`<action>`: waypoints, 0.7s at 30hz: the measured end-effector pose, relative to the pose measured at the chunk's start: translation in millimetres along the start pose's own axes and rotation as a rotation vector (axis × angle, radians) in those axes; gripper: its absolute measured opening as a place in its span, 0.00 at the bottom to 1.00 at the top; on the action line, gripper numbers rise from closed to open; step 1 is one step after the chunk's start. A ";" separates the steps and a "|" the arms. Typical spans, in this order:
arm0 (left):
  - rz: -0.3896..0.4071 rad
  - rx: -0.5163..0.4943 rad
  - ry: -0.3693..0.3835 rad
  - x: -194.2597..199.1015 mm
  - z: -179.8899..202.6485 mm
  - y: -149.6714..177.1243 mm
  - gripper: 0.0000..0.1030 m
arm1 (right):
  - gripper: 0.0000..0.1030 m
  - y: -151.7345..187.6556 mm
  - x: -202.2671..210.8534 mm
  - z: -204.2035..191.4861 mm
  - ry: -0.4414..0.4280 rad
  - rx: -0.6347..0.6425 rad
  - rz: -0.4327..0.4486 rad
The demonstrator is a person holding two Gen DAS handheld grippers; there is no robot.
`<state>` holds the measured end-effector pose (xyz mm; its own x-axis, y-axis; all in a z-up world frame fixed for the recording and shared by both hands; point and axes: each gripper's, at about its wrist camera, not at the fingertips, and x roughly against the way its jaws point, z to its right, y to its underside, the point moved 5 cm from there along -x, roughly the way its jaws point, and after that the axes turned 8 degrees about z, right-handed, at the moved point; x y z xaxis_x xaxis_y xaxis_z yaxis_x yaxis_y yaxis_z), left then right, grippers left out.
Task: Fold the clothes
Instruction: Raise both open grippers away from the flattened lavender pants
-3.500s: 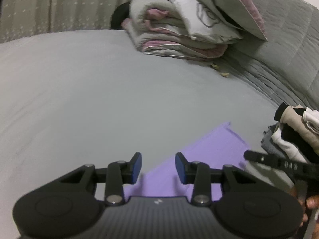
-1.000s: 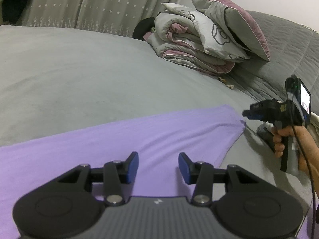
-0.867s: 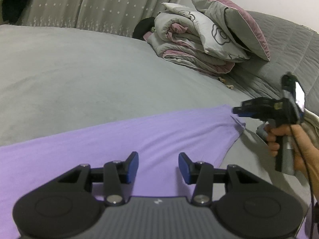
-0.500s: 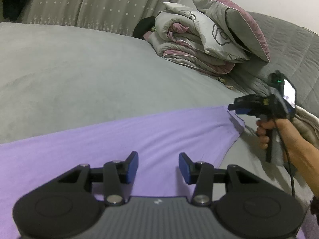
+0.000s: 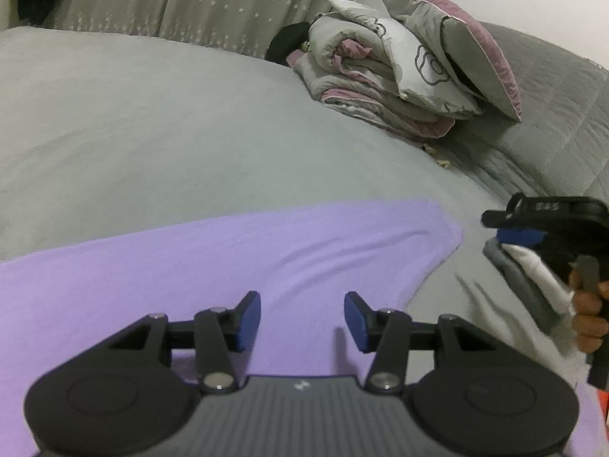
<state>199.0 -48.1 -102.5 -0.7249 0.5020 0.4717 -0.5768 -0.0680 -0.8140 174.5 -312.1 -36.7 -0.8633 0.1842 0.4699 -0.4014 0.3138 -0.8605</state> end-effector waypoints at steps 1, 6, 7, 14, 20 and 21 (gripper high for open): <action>-0.002 -0.012 -0.017 10.2 -3.7 0.5 0.48 | 0.40 1.7 8.4 -3.5 -0.010 -0.008 0.002; 0.005 -0.063 -0.109 61.0 -23.0 7.0 0.48 | 0.42 11.1 39.2 -18.4 -0.048 -0.028 0.007; 0.006 -0.080 -0.125 71.5 -26.3 10.1 0.48 | 0.42 13.2 44.7 -21.4 -0.055 -0.031 0.007; 0.018 -0.133 -0.178 140.2 -52.3 39.0 0.48 | 0.46 34.4 84.0 -43.4 -0.100 -0.033 0.001; 0.045 -0.153 -0.228 195.2 -82.5 76.2 0.49 | 0.46 68.2 106.6 -71.6 -0.186 0.026 -0.044; 0.056 -0.157 -0.234 204.4 -86.7 82.5 0.49 | 0.46 74.6 107.4 -79.3 -0.220 0.048 -0.067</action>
<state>35.9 123.6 -102.7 -0.8315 0.2875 0.4755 -0.4817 0.0535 -0.8747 76.0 -195.0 -34.8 -0.8778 -0.0446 0.4769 -0.4699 0.2727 -0.8395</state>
